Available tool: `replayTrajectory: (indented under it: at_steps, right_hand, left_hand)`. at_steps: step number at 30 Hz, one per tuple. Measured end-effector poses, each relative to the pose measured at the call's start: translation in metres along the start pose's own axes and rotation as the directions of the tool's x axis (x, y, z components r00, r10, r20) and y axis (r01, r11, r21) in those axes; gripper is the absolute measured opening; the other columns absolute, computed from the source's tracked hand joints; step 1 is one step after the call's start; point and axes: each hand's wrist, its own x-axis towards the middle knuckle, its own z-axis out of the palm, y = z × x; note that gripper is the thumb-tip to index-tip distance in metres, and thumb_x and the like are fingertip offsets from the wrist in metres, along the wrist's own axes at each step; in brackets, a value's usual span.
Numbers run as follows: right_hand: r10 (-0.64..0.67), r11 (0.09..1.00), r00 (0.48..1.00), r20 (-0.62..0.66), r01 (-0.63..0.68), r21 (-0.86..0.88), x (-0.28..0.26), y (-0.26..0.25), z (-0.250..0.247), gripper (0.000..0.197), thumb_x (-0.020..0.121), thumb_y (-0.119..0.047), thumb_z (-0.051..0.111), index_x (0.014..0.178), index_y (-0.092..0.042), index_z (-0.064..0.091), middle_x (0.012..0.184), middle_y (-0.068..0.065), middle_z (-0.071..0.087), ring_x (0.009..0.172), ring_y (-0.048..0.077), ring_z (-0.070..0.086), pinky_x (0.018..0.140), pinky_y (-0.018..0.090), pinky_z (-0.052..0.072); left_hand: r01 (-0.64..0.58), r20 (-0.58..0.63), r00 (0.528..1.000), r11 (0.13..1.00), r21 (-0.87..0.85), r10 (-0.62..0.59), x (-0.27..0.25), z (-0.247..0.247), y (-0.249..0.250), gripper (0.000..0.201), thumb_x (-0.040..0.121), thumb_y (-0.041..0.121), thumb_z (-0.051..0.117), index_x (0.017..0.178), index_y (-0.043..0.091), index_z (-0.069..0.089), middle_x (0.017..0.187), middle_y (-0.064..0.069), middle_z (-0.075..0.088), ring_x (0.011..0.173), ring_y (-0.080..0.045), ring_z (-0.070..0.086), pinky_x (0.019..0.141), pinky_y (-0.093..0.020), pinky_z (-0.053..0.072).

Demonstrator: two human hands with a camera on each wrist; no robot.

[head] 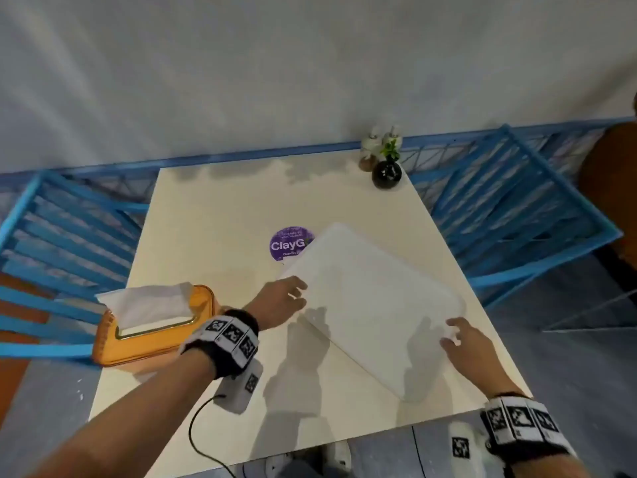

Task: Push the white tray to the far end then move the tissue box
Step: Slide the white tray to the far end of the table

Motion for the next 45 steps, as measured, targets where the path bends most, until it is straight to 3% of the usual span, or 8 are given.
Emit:
replayTrajectory:
  at_steps: [9, 15, 20, 23, 26, 31, 39, 45]
  right_hand:
    - [0.266, 0.958, 0.961, -0.076, -0.255, 0.129, 0.021, 0.018, 0.023, 0.046, 0.089, -0.006, 0.051, 0.128, 0.009, 0.031, 0.131, 0.033, 0.043, 0.117, 0.048, 0.047, 0.092, 0.046, 0.042]
    - [0.281, 0.946, 0.959, -0.039, -0.270, 0.181, 0.031, 0.031, 0.045, 0.041, 0.086, -0.009, 0.053, 0.119, 0.006, 0.035, 0.121, 0.035, 0.053, 0.099, 0.051, 0.060, 0.082, 0.052, 0.053]
    - [0.264, 0.951, 0.963, -0.049, -0.251, 0.183, 0.033, 0.036, 0.046, 0.033, 0.086, -0.004, 0.050, 0.116, 0.005, 0.037, 0.117, 0.035, 0.055, 0.098, 0.051, 0.060, 0.083, 0.052, 0.053]
    - [0.218, 0.963, 0.974, -0.058, -0.205, 0.177, 0.043, 0.034, 0.037, 0.031, 0.087, -0.001, 0.048, 0.116, 0.007, 0.039, 0.117, 0.035, 0.056, 0.101, 0.048, 0.059, 0.080, 0.043, 0.051]
    - [0.175, 0.978, 0.982, -0.065, -0.165, 0.131, 0.062, 0.025, 0.026, 0.033, 0.088, 0.000, 0.046, 0.120, 0.007, 0.040, 0.120, 0.034, 0.056, 0.107, 0.047, 0.056, 0.081, 0.042, 0.047]
    - [0.141, 0.990, 0.988, -0.065, -0.138, 0.038, 0.106, 0.008, 0.014, 0.036, 0.087, 0.000, 0.042, 0.123, 0.001, 0.039, 0.122, 0.030, 0.055, 0.108, 0.046, 0.055, 0.089, 0.052, 0.049]
    - [-0.010, 0.990, 0.998, -0.063, 0.001, -0.144, 0.155, -0.016, 0.014, 0.043, 0.088, 0.003, 0.040, 0.130, -0.004, 0.040, 0.125, 0.026, 0.054, 0.112, 0.043, 0.053, 0.090, 0.049, 0.049]
    - [-0.124, 0.980, 0.992, -0.001, 0.122, -0.155, 0.157, -0.014, 0.016, 0.046, 0.092, -0.002, 0.040, 0.137, -0.008, 0.040, 0.130, 0.026, 0.052, 0.119, 0.041, 0.050, 0.097, 0.045, 0.043]
  left_hand:
    - [0.122, -0.051, 0.992, 0.946, 0.299, -0.112, 0.101, 0.020, -0.004, 0.063, 0.089, 0.016, 0.055, 0.146, 0.003, 0.031, 0.151, -0.019, 0.036, 0.140, -0.033, 0.035, 0.112, -0.042, 0.035]
    - [0.197, -0.116, 0.980, 0.895, 0.401, -0.163, 0.124, 0.034, -0.018, 0.055, 0.087, 0.006, 0.056, 0.139, 0.001, 0.037, 0.139, -0.024, 0.038, 0.122, -0.046, 0.048, 0.097, -0.049, 0.043]
    - [0.240, -0.235, 0.959, 0.890, 0.387, -0.156, 0.129, 0.038, -0.035, 0.045, 0.089, -0.005, 0.046, 0.133, -0.001, 0.044, 0.136, -0.026, 0.042, 0.122, -0.045, 0.045, 0.099, -0.049, 0.042]
    - [0.267, -0.241, 0.952, 0.892, 0.364, -0.186, 0.126, 0.034, -0.048, 0.037, 0.088, -0.004, 0.047, 0.125, -0.003, 0.051, 0.125, -0.028, 0.050, 0.114, -0.045, 0.051, 0.093, -0.048, 0.046]
    - [0.302, -0.239, 0.943, 0.899, 0.316, -0.233, 0.116, 0.030, -0.055, 0.027, 0.090, 0.002, 0.048, 0.115, -0.004, 0.057, 0.117, -0.028, 0.059, 0.106, -0.044, 0.058, 0.080, -0.042, 0.046]
    - [0.340, -0.222, 0.929, 0.919, 0.200, -0.296, 0.092, 0.035, -0.060, 0.026, 0.089, 0.005, 0.051, 0.110, -0.008, 0.059, 0.113, -0.028, 0.064, 0.108, -0.043, 0.059, 0.088, -0.047, 0.051]
    - [0.447, -0.184, 0.884, 0.892, 0.067, -0.429, 0.035, 0.063, -0.067, 0.032, 0.087, 0.014, 0.055, 0.114, -0.004, 0.053, 0.112, -0.020, 0.064, 0.108, -0.038, 0.059, 0.093, -0.042, 0.039]
    - [0.451, -0.136, 0.869, 0.875, -0.175, -0.475, 0.001, 0.078, -0.073, 0.017, 0.084, 0.004, 0.058, 0.098, 0.005, 0.049, 0.102, -0.024, 0.068, 0.086, -0.033, 0.064, 0.077, -0.040, 0.052]
